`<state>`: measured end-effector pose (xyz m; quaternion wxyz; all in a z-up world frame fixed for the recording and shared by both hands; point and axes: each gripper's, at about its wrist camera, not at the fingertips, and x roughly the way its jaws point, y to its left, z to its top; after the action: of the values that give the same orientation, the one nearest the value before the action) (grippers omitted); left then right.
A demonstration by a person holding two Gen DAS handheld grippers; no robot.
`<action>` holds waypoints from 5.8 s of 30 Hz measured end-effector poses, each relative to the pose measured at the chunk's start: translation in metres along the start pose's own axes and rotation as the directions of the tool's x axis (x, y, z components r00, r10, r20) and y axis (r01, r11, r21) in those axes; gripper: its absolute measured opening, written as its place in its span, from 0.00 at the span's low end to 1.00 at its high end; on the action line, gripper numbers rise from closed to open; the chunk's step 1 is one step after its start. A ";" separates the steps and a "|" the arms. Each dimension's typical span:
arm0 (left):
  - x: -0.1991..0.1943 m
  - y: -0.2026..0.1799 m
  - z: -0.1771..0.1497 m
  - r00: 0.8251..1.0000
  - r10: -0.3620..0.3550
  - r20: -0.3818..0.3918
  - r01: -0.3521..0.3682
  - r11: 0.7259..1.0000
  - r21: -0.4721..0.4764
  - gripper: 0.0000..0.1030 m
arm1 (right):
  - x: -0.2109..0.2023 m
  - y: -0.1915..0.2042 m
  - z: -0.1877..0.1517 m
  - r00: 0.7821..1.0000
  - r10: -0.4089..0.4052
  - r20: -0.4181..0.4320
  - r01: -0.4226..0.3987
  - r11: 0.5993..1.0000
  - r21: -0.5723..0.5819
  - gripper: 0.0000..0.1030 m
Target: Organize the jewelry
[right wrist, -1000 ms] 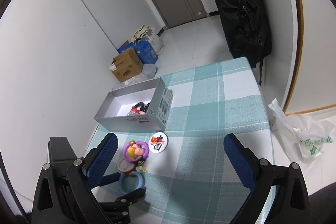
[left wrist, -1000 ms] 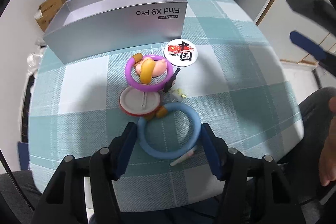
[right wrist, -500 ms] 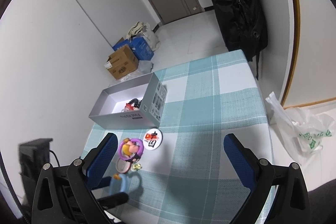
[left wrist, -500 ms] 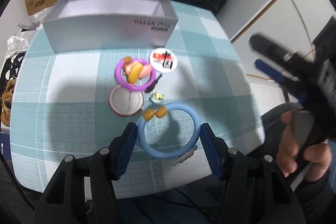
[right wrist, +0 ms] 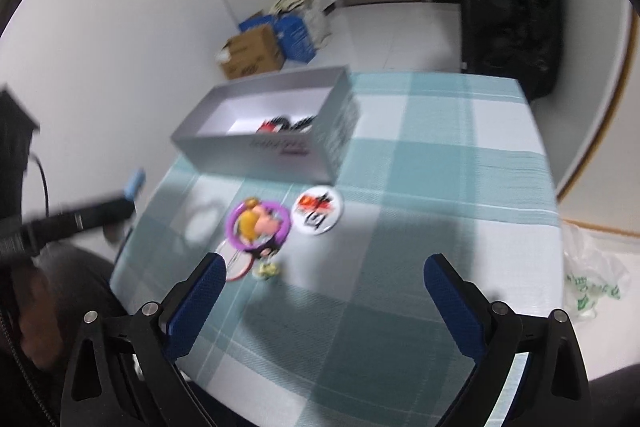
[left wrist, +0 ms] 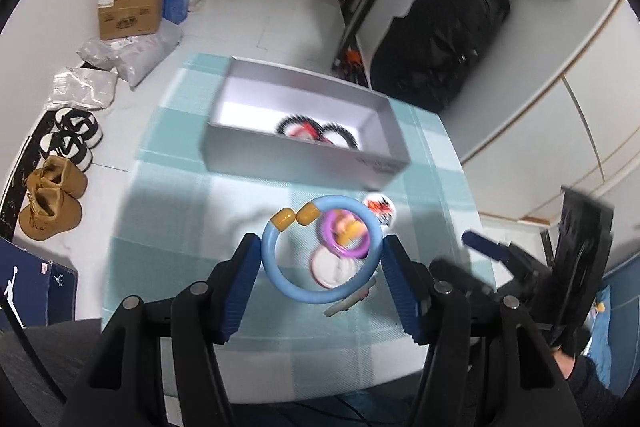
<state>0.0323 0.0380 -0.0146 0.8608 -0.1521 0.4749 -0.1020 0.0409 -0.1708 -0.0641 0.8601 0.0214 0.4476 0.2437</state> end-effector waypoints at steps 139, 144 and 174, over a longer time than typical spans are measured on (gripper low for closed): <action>0.037 -0.014 0.036 0.990 0.046 0.137 -0.063 0.990 0.124 0.71 | -0.012 -0.018 0.075 0.961 0.133 0.241 -0.160 0.982 0.098 0.83; 0.046 -0.012 0.017 0.996 0.060 0.059 -0.065 0.994 0.087 0.71 | -0.014 -0.017 0.057 0.971 0.104 0.213 -0.130 0.985 0.110 0.84; 0.067 -0.034 -0.039 0.992 0.107 -0.064 -0.090 0.971 0.223 0.71 | -0.007 -0.013 0.010 0.993 0.030 0.115 -0.049 0.985 0.163 0.87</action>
<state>0.0336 -0.0216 -0.0741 0.8577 -0.0283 0.4999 -0.1167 0.0506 -0.1837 -0.0568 0.8742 0.1155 0.4166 0.2210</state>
